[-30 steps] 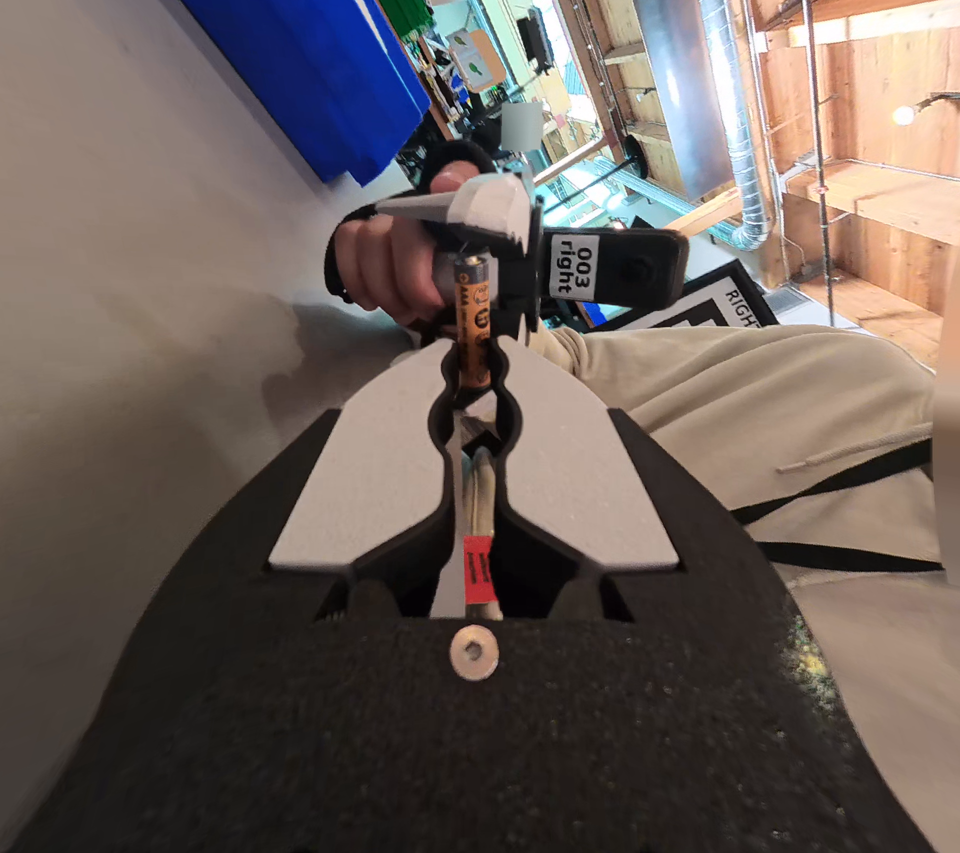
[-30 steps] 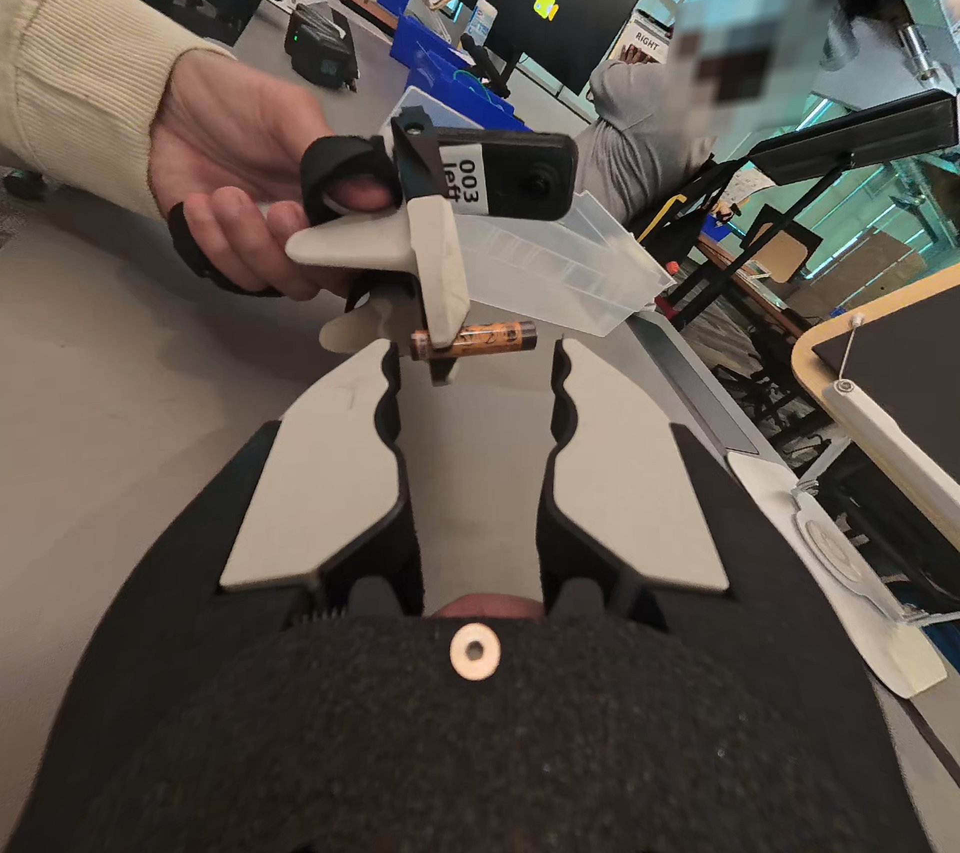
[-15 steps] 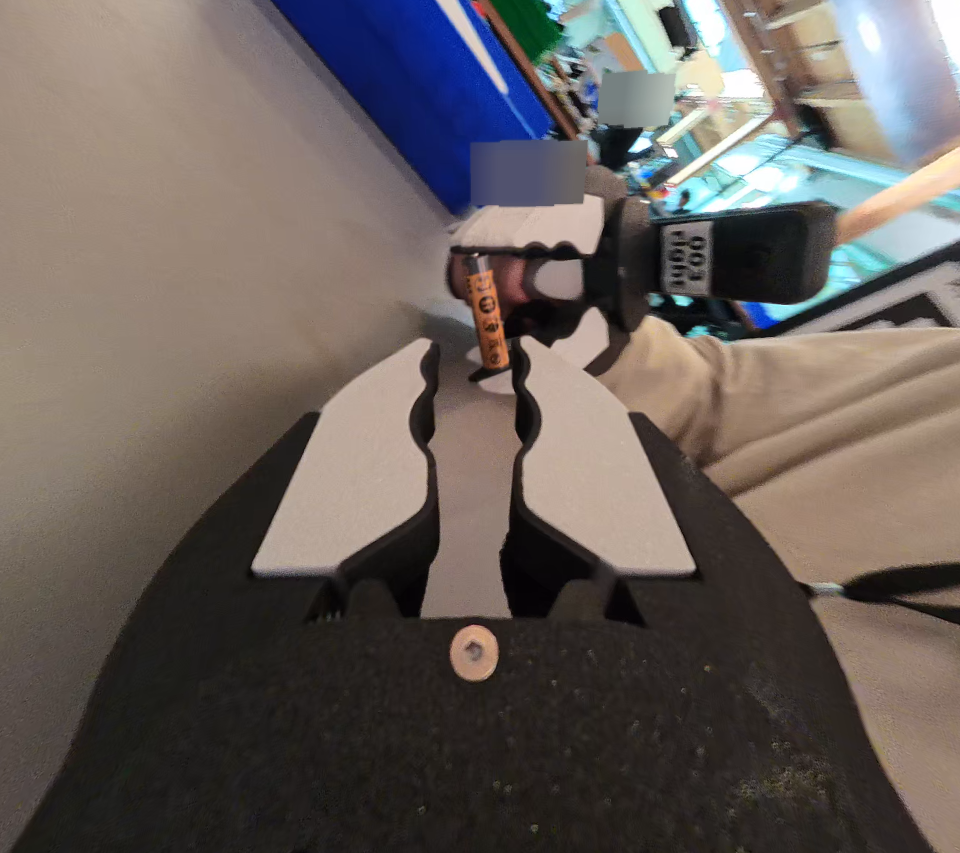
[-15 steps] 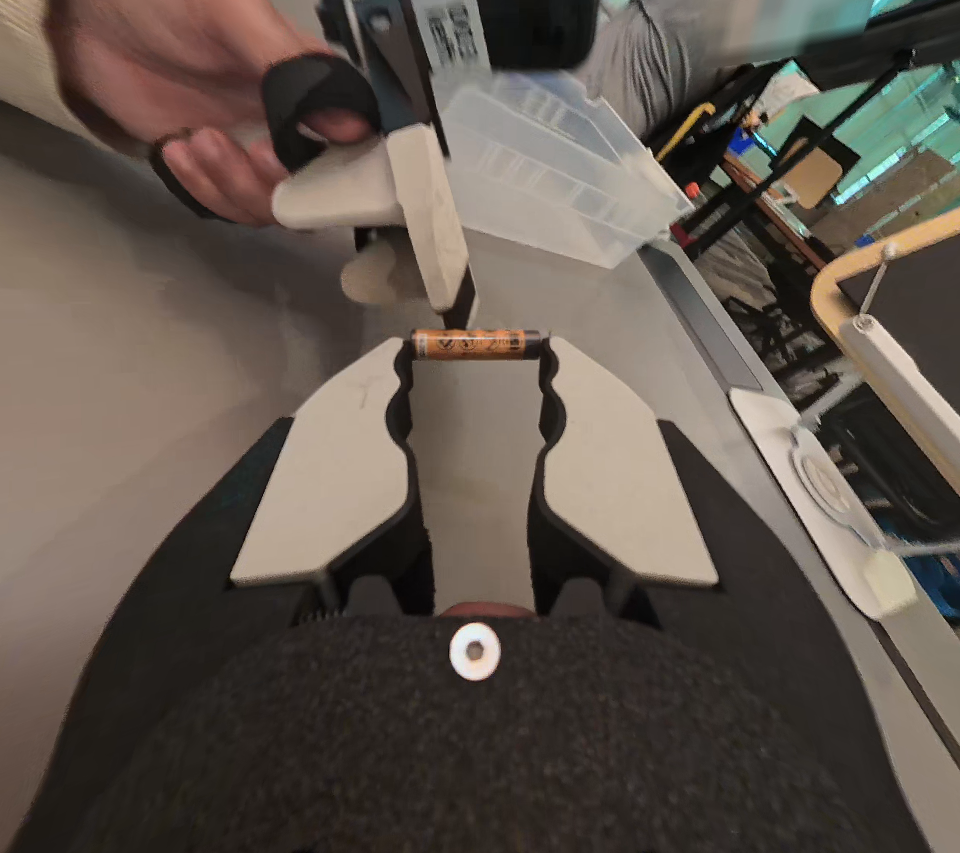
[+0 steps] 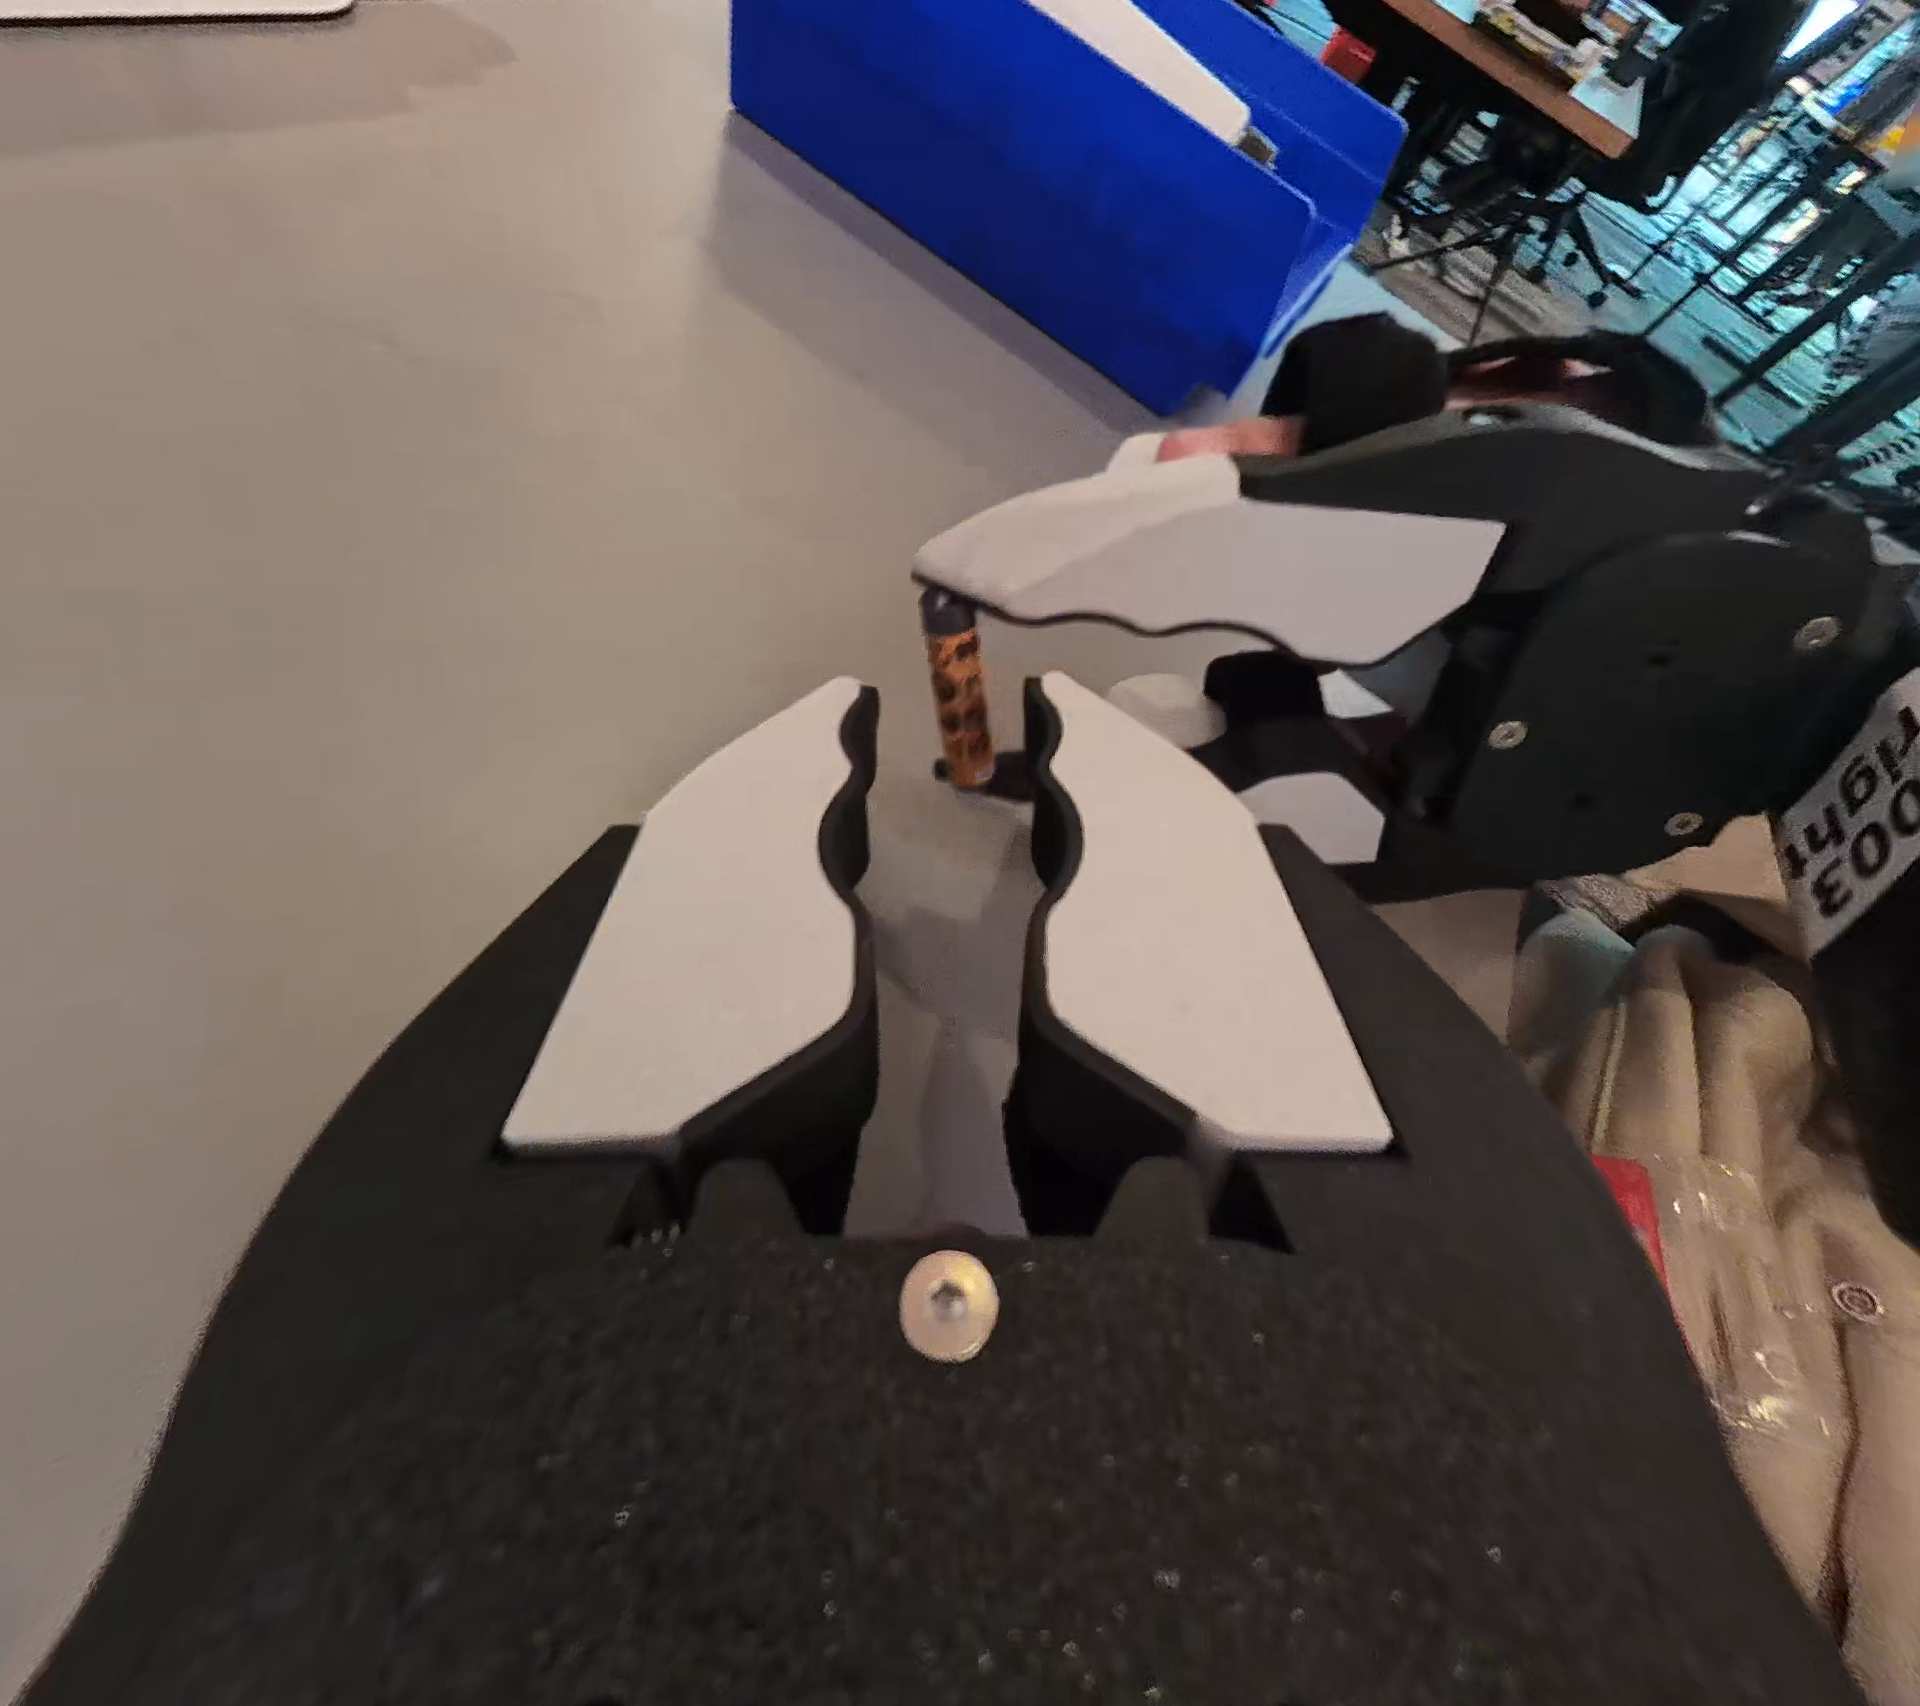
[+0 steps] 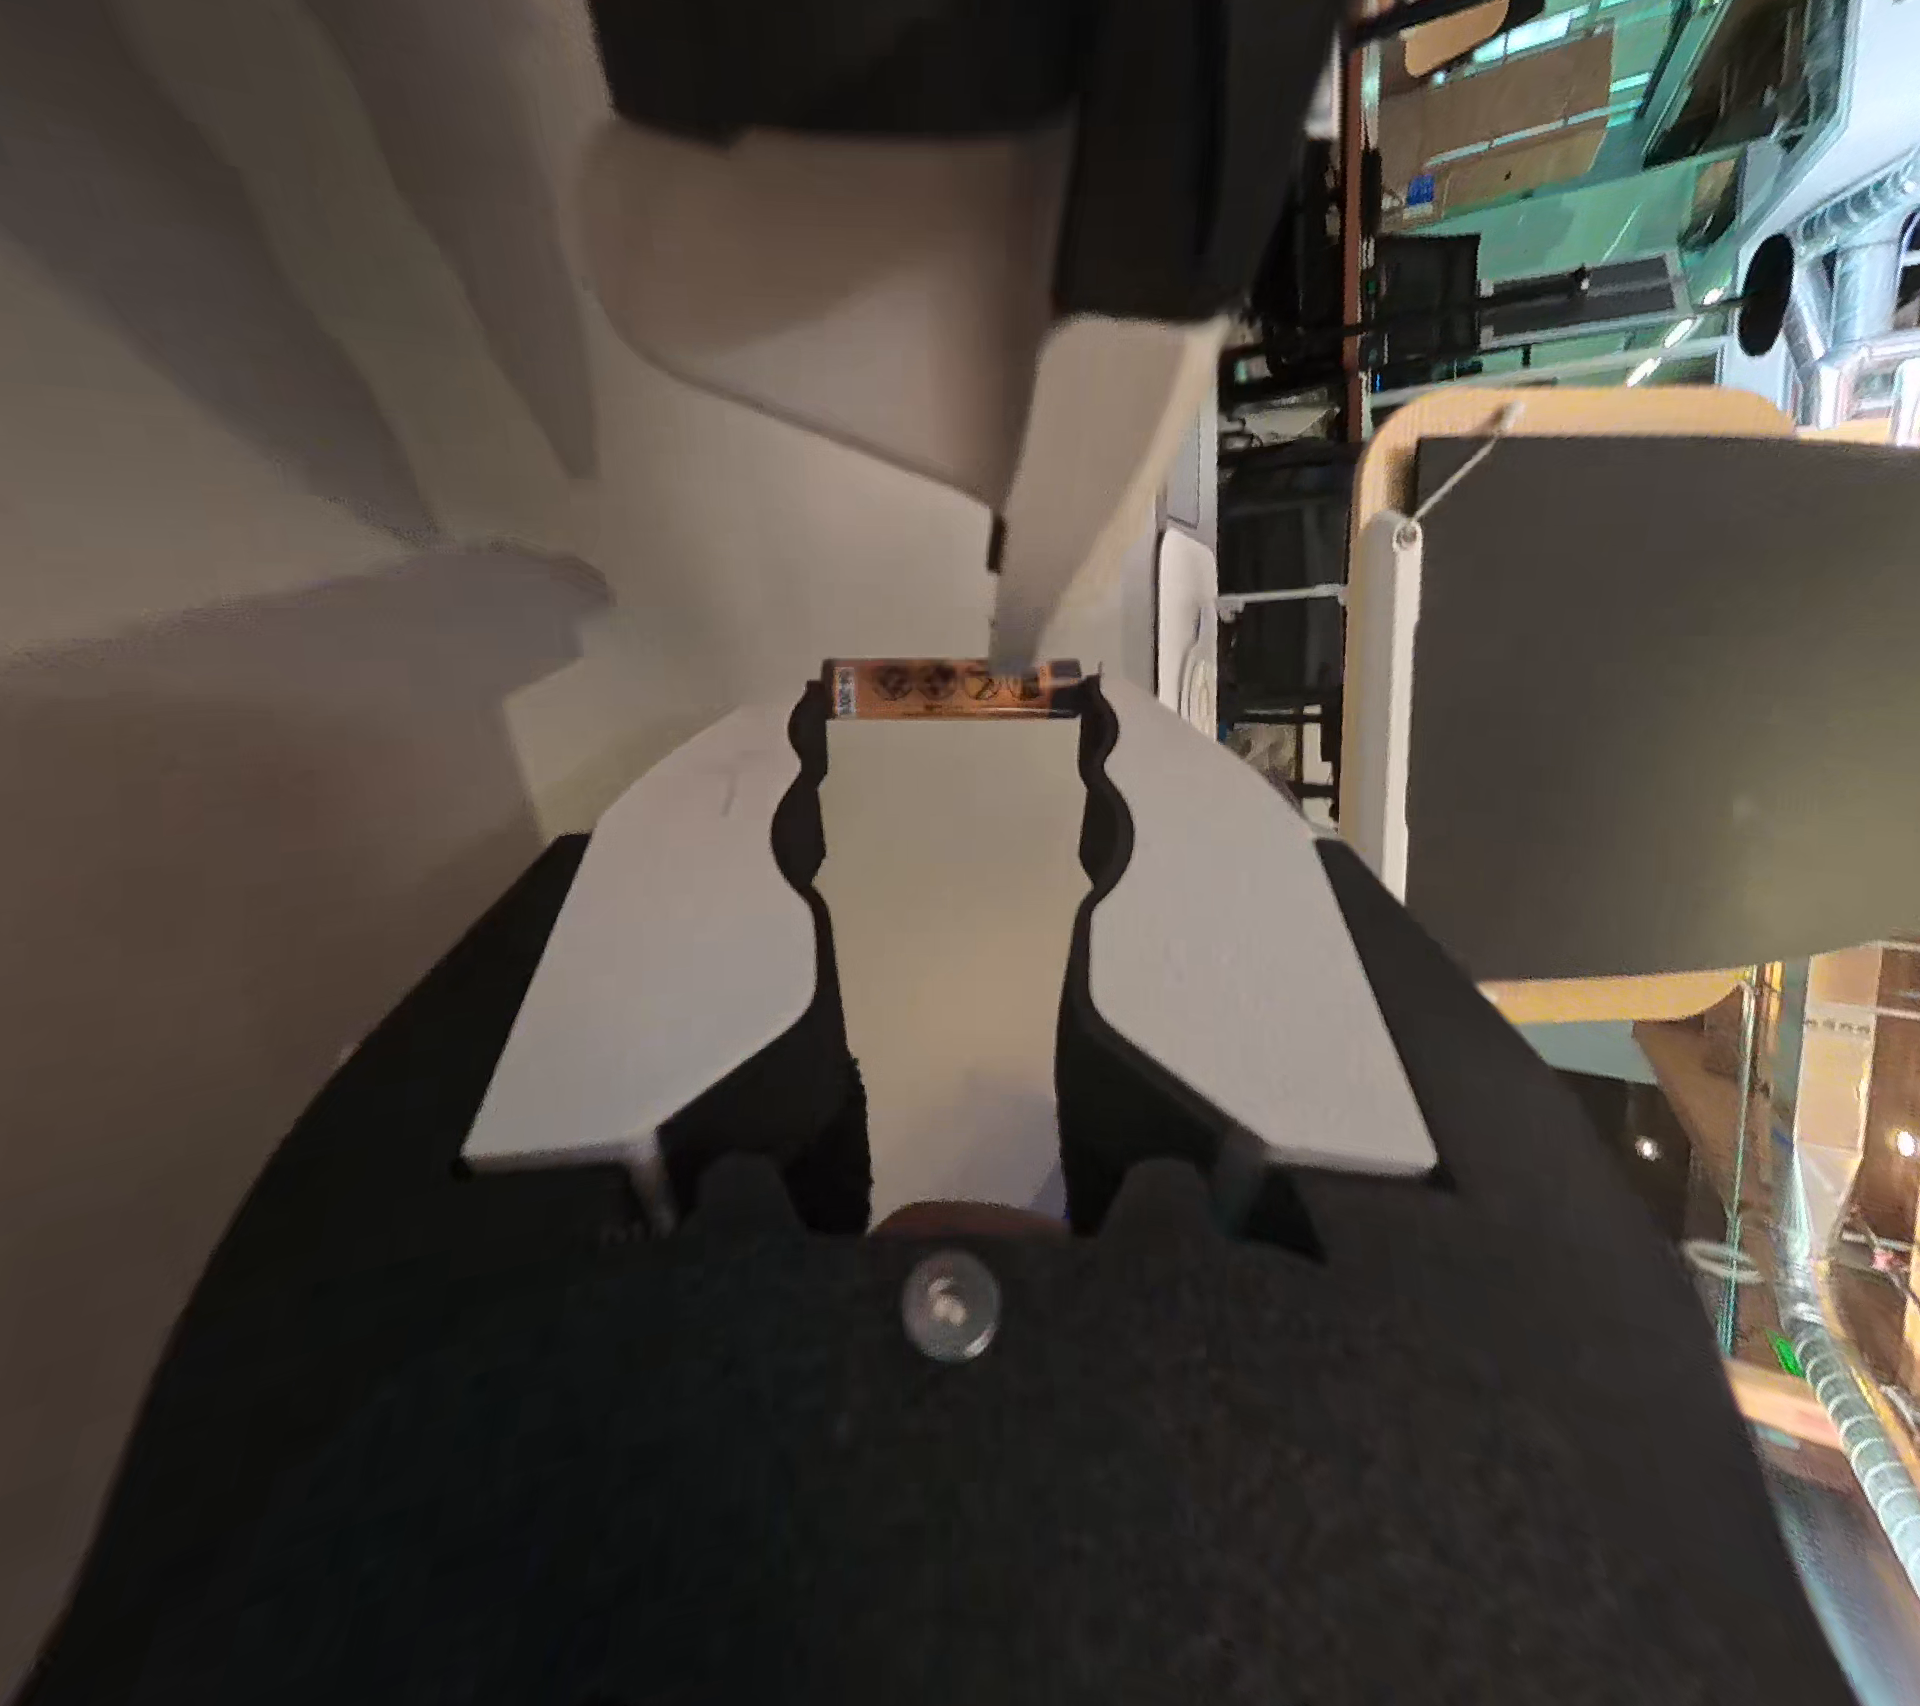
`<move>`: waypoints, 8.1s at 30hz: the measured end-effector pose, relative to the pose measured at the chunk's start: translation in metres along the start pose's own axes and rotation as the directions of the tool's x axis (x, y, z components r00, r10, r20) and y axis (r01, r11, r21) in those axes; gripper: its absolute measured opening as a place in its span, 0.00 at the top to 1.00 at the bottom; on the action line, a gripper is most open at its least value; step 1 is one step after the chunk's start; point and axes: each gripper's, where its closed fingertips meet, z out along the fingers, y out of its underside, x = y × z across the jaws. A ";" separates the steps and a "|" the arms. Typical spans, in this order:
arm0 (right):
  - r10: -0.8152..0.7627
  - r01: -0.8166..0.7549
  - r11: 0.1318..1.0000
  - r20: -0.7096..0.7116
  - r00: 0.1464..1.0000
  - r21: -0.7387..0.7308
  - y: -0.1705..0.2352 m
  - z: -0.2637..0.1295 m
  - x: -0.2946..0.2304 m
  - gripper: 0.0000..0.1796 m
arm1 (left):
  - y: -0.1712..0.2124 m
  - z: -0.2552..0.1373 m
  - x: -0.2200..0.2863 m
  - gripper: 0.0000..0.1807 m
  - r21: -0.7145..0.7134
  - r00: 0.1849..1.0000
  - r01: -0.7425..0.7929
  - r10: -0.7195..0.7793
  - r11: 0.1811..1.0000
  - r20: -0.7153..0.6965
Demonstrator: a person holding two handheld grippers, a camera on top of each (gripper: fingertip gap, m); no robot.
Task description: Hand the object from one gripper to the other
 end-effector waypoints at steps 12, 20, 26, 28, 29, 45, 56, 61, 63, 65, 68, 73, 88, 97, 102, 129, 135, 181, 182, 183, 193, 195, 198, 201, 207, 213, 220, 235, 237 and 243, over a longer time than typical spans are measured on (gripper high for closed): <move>-0.018 0.021 0.997 -0.046 0.999 0.069 -0.020 -0.006 0.004 0.74 | 0.002 0.001 0.008 0.92 -0.010 0.997 0.011 -0.012 1.000 -0.082; -0.054 0.060 0.995 -0.076 0.996 0.077 -0.021 -0.005 0.001 0.74 | 0.007 0.004 0.008 0.94 -0.051 0.998 -0.024 0.022 0.998 -0.053; 0.011 -0.006 0.994 -0.044 0.999 0.111 -0.017 -0.002 -0.003 0.71 | 0.007 0.000 -0.004 0.95 -0.053 0.998 -0.061 0.062 0.997 0.016; 0.133 -0.133 0.982 0.013 0.991 0.133 -0.011 0.002 -0.004 0.69 | -0.001 -0.006 -0.008 0.95 -0.004 1.000 -0.026 0.026 1.000 0.011; 0.231 -0.239 0.959 0.069 0.971 0.154 -0.010 0.003 -0.005 0.68 | -0.006 -0.009 -0.008 0.95 0.033 1.000 0.004 -0.004 0.999 -0.007; 0.396 -0.830 -0.557 0.872 -0.288 -0.021 -0.069 -0.045 0.066 0.82 | -0.085 -0.061 0.024 0.94 0.589 0.825 0.526 -0.198 0.614 -0.530; 0.314 -0.757 -0.651 0.885 -0.343 -0.062 -0.059 -0.047 0.072 0.94 | -0.080 -0.046 0.029 0.95 0.566 0.835 0.505 -0.203 0.652 -0.512; 0.335 -0.781 -0.623 0.887 -0.318 -0.044 -0.055 -0.048 0.073 0.94 | -0.078 -0.044 0.030 0.95 0.543 0.839 0.488 -0.197 0.684 -0.507; 0.407 -0.832 -0.555 0.874 -0.265 0.007 -0.054 -0.047 0.071 0.95 | -0.075 -0.044 0.029 0.94 0.519 0.854 0.458 -0.195 0.722 -0.483; 0.538 -0.893 -0.436 0.828 -0.157 0.115 -0.045 -0.044 0.073 0.94 | -0.073 -0.050 0.024 0.88 0.504 0.876 0.422 -0.197 0.753 -0.440; 0.778 -0.946 -0.132 0.623 0.085 0.295 -0.011 -0.033 0.078 0.94 | -0.065 -0.063 -0.003 0.83 0.501 0.957 0.281 -0.200 0.819 -0.210; 0.860 -0.828 0.486 0.015 0.510 0.282 0.076 -0.013 0.089 0.94 | -0.041 -0.057 -0.044 0.83 0.331 0.979 0.039 -0.102 0.943 0.175; 0.822 -0.824 0.554 -0.241 0.517 0.121 0.163 -0.031 0.126 0.94 | -0.017 -0.019 -0.017 0.83 0.132 0.986 -0.075 0.054 0.988 0.155; 0.839 -0.917 0.184 -0.429 0.334 -0.355 0.389 -0.110 0.109 0.94 | -0.012 -0.011 -0.013 0.84 0.130 0.998 0.043 -0.050 0.991 0.048; 0.853 -0.875 0.160 -0.382 0.356 -0.457 0.406 -0.088 0.070 0.94 | -0.008 -0.006 -0.008 0.84 0.107 0.999 0.038 -0.042 0.994 0.033; 0.954 -0.950 0.230 -0.239 0.179 0.209 0.236 -0.150 0.036 0.79 | 0.000 -0.032 -0.013 0.83 0.083 0.979 -0.087 0.070 0.993 0.190; 0.940 -0.966 0.254 -0.246 0.238 0.037 0.229 -0.093 0.036 0.64 | -0.010 -0.024 -0.004 0.83 0.148 0.989 -0.056 0.034 0.987 0.146; 0.885 -0.956 0.171 -0.463 0.042 0.239 0.151 -0.067 0.084 0.99 | -0.060 0.004 -0.057 0.97 0.049 0.740 -0.117 0.054 0.992 0.671; 0.896 -0.957 0.176 -0.440 0.060 0.229 0.138 -0.055 0.084 0.99 | -0.054 -0.010 -0.067 0.97 0.053 0.725 -0.100 0.036 0.994 0.688; 0.905 -0.959 0.180 -0.419 0.075 0.218 0.126 -0.044 0.082 0.99 | -0.048 -0.022 -0.075 0.97 0.053 0.710 -0.083 0.022 0.995 0.704; 0.955 -0.988 0.138 -0.274 0.116 0.064 0.085 0.017 0.033 0.98 | -0.004 -0.064 -0.118 0.90 -0.003 0.646 -0.015 0.012 1.000 0.763; 0.965 -0.988 0.150 -0.224 0.138 0.039 0.084 0.018 0.031 0.95 | -0.012 -0.060 -0.100 0.75 0.078 0.729 0.021 -0.068 0.997 0.681; 0.964 -0.971 0.230 -0.147 0.220 0.057 0.078 0.006 0.037 0.87 | -0.047 -0.094 -0.072 0.68 0.258 0.784 -0.046 -0.126 0.965 0.608; 0.944 -0.944 0.317 -0.129 0.305 0.088 0.077 -0.014 0.038 0.82 | -0.073 -0.183 -0.085 0.70 0.364 0.655 -0.235 -0.130 0.901 0.744; 0.893 -0.874 0.449 -0.130 0.431 0.185 0.051 -0.028 0.045 0.81 | 0.016 -0.310 -0.188 0.59 0.333 0.382 -0.006 -0.306 0.943 0.872; 0.875 -0.891 0.428 0.176 0.450 0.149 -0.056 -0.009 -0.007 0.82 | 0.045 -0.299 -0.226 0.90 0.228 0.424 0.100 -0.249 0.968 0.871; 0.939 -0.957 0.289 0.199 0.282 -0.008 -0.142 0.056 -0.012 0.74 | 0.058 -0.296 -0.198 0.98 0.254 0.479 0.184 -0.312 0.950 0.821; 0.947 -0.953 0.285 0.183 0.262 -0.107 -0.156 0.054 -0.008 0.97 | 0.063 -0.325 -0.078 0.97 0.203 0.372 -0.002 -0.188 0.979 0.909; 0.953 -0.961 0.264 0.172 0.248 -0.076 -0.153 0.042 0.010 0.97 | 0.038 -0.327 -0.059 0.97 0.173 0.317 -0.092 -0.136 0.981 0.939; 0.959 -0.949 0.259 0.067 0.274 0.180 -0.122 -0.018 0.126 0.98 | -0.061 -0.310 -0.023 0.98 0.273 0.342 -0.273 -0.172 0.923 0.924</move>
